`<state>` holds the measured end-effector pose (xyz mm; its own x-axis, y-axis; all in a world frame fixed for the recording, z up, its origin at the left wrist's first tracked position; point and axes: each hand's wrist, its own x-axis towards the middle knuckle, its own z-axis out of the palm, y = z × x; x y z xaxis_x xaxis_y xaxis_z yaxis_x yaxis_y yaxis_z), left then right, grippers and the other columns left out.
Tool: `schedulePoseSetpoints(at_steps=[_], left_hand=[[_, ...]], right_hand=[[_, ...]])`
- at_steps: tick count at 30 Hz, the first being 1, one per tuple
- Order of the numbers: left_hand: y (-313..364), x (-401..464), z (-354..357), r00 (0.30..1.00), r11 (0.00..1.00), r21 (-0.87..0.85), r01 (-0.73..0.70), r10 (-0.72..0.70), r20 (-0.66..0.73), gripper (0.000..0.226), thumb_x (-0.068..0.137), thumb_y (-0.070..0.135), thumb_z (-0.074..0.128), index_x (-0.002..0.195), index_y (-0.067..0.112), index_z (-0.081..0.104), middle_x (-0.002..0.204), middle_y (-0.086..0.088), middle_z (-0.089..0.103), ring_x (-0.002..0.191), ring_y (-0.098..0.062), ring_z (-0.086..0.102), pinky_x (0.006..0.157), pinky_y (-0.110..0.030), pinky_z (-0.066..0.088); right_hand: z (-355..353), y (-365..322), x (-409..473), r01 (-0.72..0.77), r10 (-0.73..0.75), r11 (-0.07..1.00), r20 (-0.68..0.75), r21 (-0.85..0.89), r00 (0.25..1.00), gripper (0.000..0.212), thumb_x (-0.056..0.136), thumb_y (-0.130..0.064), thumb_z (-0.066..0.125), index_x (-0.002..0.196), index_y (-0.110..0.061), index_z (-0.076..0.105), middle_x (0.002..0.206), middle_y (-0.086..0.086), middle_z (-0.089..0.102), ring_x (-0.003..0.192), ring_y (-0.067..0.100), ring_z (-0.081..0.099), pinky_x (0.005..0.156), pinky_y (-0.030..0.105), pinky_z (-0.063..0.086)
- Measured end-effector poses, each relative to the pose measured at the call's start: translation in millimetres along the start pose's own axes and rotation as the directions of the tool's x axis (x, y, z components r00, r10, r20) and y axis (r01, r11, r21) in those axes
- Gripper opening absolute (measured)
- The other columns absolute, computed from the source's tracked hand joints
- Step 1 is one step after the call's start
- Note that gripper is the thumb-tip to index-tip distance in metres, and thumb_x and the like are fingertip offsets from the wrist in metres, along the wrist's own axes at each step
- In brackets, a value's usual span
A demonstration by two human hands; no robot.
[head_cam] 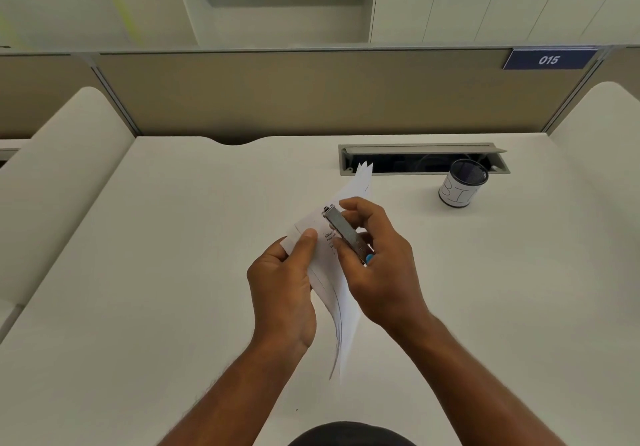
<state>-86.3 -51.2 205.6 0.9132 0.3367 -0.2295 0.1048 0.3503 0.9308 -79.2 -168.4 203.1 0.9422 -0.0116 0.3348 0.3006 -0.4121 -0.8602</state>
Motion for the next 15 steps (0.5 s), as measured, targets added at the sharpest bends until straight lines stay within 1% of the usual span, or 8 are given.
schedulePoseSetpoints(at_steps=[2, 5, 7, 9, 11, 13, 15], left_hand=[[-0.7, -1.0, -0.2, 1.000, 0.999, 0.032, -0.029, 0.029, 0.000, 0.023, 0.091, 0.027, 0.071, 0.081, 0.046, 0.079, 0.086, 0.013, 0.080, 0.088, -0.018, 0.077, 0.068, -0.024, 0.060], [-0.9, -2.1, -0.8, 0.998, 0.996, 0.066, -0.065, 0.066, -0.001, 0.024, 0.090, 0.030, 0.071, 0.078, 0.050, 0.078, 0.084, 0.017, 0.079, 0.088, -0.019, 0.075, 0.068, -0.021, 0.059], [-1.1, -2.9, -1.5, 0.996, 0.993, 0.087, -0.085, 0.085, 0.008, 0.025, 0.090, 0.032, 0.070, 0.077, 0.052, 0.077, 0.082, 0.019, 0.077, 0.086, -0.016, 0.074, 0.066, -0.018, 0.058], [-1.0, -3.9, -1.6, 0.995, 0.989, 0.112, -0.095, 0.094, 0.017, 0.025, 0.091, 0.032, 0.070, 0.077, 0.052, 0.076, 0.081, 0.021, 0.077, 0.082, -0.011, 0.073, 0.062, -0.016, 0.057], [-1.8, -3.8, -1.9, 0.995, 0.987, 0.123, -0.102, 0.100, 0.024, 0.025, 0.091, 0.032, 0.070, 0.076, 0.051, 0.076, 0.080, 0.022, 0.076, 0.081, -0.006, 0.072, 0.060, -0.014, 0.056], [-0.4, -4.9, -1.1, 0.993, 0.985, 0.129, -0.112, 0.107, 0.040, 0.024, 0.090, 0.034, 0.069, 0.077, 0.054, 0.075, 0.081, 0.023, 0.075, 0.083, -0.002, 0.071, 0.059, -0.012, 0.056], [0.0, -5.6, -1.0, 0.990, 0.982, 0.137, -0.133, 0.124, 0.071, 0.022, 0.088, 0.036, 0.069, 0.080, 0.055, 0.074, 0.083, 0.022, 0.076, 0.085, -0.001, 0.070, 0.061, -0.013, 0.056]], right_hand=[[-1.4, 0.7, 3.4, 0.017, -0.015, 0.999, 0.054, -0.048, 0.998, 0.049, 0.091, -0.018, 0.067, 0.132, -0.036, 0.046, 0.112, -0.007, 0.064, 0.090, -0.002, 0.059, 0.081, 0.003, 0.046], [-3.7, 1.7, 5.7, 0.031, -0.020, 0.995, 0.121, -0.090, 0.992, 0.060, 0.092, -0.018, 0.070, 0.131, -0.046, 0.035, 0.110, -0.011, 0.062, 0.094, -0.015, 0.055, 0.083, -0.003, 0.041], [-5.0, 3.1, 6.3, 0.054, -0.040, 0.993, 0.134, -0.102, 0.990, 0.060, 0.091, -0.019, 0.069, 0.132, -0.048, 0.036, 0.109, -0.011, 0.063, 0.093, -0.019, 0.053, 0.083, -0.004, 0.040], [-6.0, 4.2, 7.5, 0.068, -0.051, 0.990, 0.136, -0.120, 0.989, 0.059, 0.092, -0.020, 0.069, 0.137, -0.042, 0.038, 0.110, -0.011, 0.064, 0.089, -0.015, 0.055, 0.081, -0.003, 0.041], [-6.5, 5.3, 9.2, 0.080, -0.061, 0.987, 0.137, -0.139, 0.989, 0.057, 0.092, -0.021, 0.068, 0.139, -0.036, 0.039, 0.111, -0.008, 0.066, 0.089, -0.006, 0.058, 0.081, -0.002, 0.042], [-7.0, 5.9, 9.9, 0.083, -0.064, 0.988, 0.137, -0.131, 0.988, 0.057, 0.092, -0.021, 0.068, 0.137, -0.039, 0.037, 0.112, -0.005, 0.068, 0.092, 0.003, 0.060, 0.083, 0.000, 0.042], [-7.3, 6.3, 10.0, 0.077, -0.061, 0.990, 0.129, -0.119, 0.990, 0.058, 0.091, -0.021, 0.067, 0.133, -0.043, 0.034, 0.111, -0.005, 0.067, 0.093, 0.004, 0.061, 0.082, -0.001, 0.043]])
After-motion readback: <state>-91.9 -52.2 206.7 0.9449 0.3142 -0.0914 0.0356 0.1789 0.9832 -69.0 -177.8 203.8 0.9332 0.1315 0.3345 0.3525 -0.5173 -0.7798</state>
